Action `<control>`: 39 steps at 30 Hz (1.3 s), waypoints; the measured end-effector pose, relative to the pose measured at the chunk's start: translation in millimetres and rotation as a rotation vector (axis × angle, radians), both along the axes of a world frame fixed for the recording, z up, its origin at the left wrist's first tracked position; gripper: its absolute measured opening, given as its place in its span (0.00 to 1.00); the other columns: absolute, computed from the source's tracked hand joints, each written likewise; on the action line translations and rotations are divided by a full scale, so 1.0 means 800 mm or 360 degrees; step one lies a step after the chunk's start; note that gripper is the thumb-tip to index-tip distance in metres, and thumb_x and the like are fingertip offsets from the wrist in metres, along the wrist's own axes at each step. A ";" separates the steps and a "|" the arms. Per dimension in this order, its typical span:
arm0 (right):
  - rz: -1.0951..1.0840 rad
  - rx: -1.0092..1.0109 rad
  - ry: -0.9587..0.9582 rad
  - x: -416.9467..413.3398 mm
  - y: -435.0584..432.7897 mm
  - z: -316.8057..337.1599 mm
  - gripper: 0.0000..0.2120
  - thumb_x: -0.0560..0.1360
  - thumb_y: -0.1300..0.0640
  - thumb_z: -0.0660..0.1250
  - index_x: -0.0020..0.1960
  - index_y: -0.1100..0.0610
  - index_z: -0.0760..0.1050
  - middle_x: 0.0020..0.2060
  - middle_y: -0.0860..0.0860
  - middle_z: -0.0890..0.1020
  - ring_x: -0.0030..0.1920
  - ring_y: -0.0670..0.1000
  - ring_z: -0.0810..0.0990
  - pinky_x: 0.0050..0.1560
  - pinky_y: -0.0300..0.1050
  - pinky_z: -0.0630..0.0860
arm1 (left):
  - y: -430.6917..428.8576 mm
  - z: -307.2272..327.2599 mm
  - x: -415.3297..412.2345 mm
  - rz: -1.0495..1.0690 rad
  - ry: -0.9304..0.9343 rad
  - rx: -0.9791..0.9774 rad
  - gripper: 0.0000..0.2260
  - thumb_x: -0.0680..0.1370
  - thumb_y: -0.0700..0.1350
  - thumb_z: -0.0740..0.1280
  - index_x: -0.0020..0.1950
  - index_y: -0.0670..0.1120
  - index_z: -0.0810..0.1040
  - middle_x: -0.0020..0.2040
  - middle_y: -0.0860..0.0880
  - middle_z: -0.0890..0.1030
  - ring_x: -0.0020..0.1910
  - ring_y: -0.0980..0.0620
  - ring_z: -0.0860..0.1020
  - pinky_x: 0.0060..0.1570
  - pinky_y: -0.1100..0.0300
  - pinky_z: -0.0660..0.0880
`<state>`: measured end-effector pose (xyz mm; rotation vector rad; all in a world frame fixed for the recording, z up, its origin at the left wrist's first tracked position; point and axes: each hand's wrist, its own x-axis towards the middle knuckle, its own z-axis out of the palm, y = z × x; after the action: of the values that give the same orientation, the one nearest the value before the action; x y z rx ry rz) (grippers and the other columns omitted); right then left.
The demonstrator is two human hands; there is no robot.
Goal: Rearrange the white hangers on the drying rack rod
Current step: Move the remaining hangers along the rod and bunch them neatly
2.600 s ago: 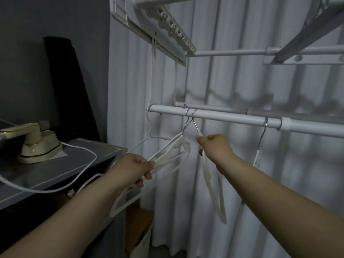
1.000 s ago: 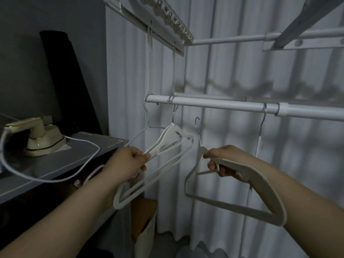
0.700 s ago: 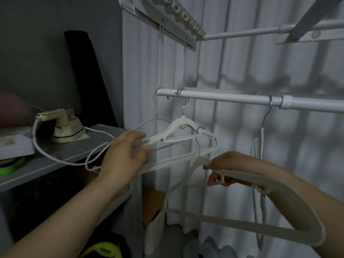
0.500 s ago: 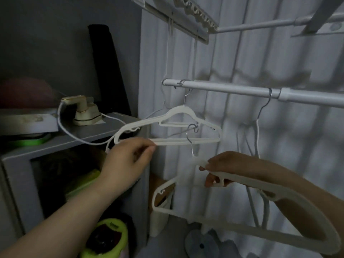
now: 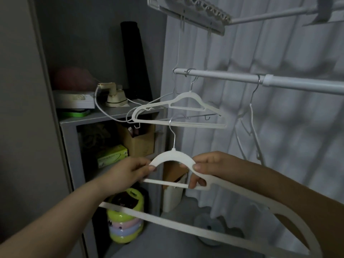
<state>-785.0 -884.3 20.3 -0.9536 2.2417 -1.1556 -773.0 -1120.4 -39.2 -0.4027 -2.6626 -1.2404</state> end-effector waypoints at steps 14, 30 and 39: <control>-0.0661 -0.0306 0.0849 -0.058 0.016 0.050 0.09 0.74 0.67 0.62 0.49 0.60 0.79 0.34 0.47 0.84 0.35 0.41 0.80 0.41 0.28 0.75 | -0.051 0.068 0.006 0.0516 0.0027 -0.0740 0.10 0.77 0.50 0.62 0.35 0.55 0.74 0.30 0.57 0.78 0.22 0.64 0.76 0.25 0.69 0.67; -0.1897 0.0952 0.2302 -0.183 0.099 0.114 0.14 0.74 0.58 0.63 0.57 0.64 0.74 0.51 0.63 0.80 0.51 0.64 0.76 0.56 0.53 0.59 | 0.086 0.116 -0.190 0.0601 0.0809 -0.0664 0.11 0.79 0.50 0.56 0.51 0.47 0.76 0.49 0.44 0.81 0.51 0.43 0.78 0.40 0.56 0.67; -0.1833 0.0972 0.2594 -0.180 0.101 0.106 0.17 0.63 0.60 0.75 0.48 0.67 0.78 0.40 0.63 0.82 0.37 0.62 0.80 0.44 0.53 0.75 | 0.160 0.113 -0.237 0.0375 0.0748 -0.0776 0.13 0.80 0.49 0.54 0.53 0.45 0.75 0.50 0.44 0.81 0.50 0.43 0.79 0.40 0.57 0.66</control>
<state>-929.2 -803.1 105.3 -0.0681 4.2556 0.6285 -962.8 -992.1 51.4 -0.3724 -2.4698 -0.3585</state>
